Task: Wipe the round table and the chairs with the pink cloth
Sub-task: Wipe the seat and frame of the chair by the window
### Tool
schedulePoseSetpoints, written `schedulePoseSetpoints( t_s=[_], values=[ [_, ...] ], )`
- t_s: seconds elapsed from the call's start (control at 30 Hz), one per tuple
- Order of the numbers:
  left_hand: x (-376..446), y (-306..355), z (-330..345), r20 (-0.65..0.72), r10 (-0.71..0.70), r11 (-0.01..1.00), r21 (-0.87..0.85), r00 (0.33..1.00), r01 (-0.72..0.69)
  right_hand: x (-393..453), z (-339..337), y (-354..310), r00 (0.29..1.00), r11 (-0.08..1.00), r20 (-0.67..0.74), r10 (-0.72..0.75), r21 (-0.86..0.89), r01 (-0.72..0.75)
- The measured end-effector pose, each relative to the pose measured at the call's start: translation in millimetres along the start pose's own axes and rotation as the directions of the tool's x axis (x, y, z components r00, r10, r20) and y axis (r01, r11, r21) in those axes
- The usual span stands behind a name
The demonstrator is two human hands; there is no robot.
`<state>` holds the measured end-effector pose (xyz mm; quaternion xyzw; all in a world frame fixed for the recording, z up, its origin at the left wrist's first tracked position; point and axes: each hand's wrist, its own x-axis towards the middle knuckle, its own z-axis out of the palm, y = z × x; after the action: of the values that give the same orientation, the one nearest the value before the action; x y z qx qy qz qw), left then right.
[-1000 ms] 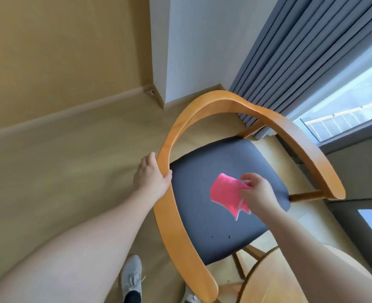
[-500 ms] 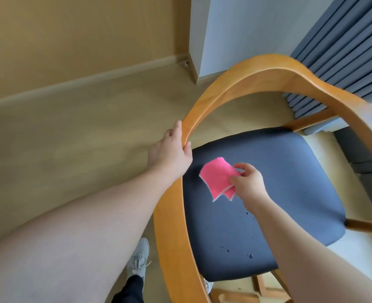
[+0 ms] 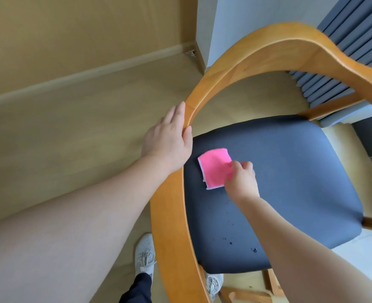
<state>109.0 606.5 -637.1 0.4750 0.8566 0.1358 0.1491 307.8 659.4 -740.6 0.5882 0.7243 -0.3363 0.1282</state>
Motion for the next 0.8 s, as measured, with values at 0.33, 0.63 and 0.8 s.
schedulePoseSetpoints(
  t_s=[0.33,0.63,0.8],
  values=[
    [-6.2,-1.5,-0.5,-0.018,0.043,0.992,-0.115,0.999,-0.045,28.1,39.9,20.6,0.885,0.657,0.205,-0.417,-0.605,0.45],
    [-5.1,-6.1,-5.3,-0.024,0.009,0.992,-0.128,1.0,-0.012,73.8,53.9,-60.2,0.827,0.614,0.169,-0.536,-0.594,0.52],
    [-5.0,-8.0,-3.2,-0.013,0.019,0.995,-0.097,1.0,-0.02,81.8,60.9,-73.4,0.802,0.606,0.157,-0.576,-0.578,0.547]
  ],
)
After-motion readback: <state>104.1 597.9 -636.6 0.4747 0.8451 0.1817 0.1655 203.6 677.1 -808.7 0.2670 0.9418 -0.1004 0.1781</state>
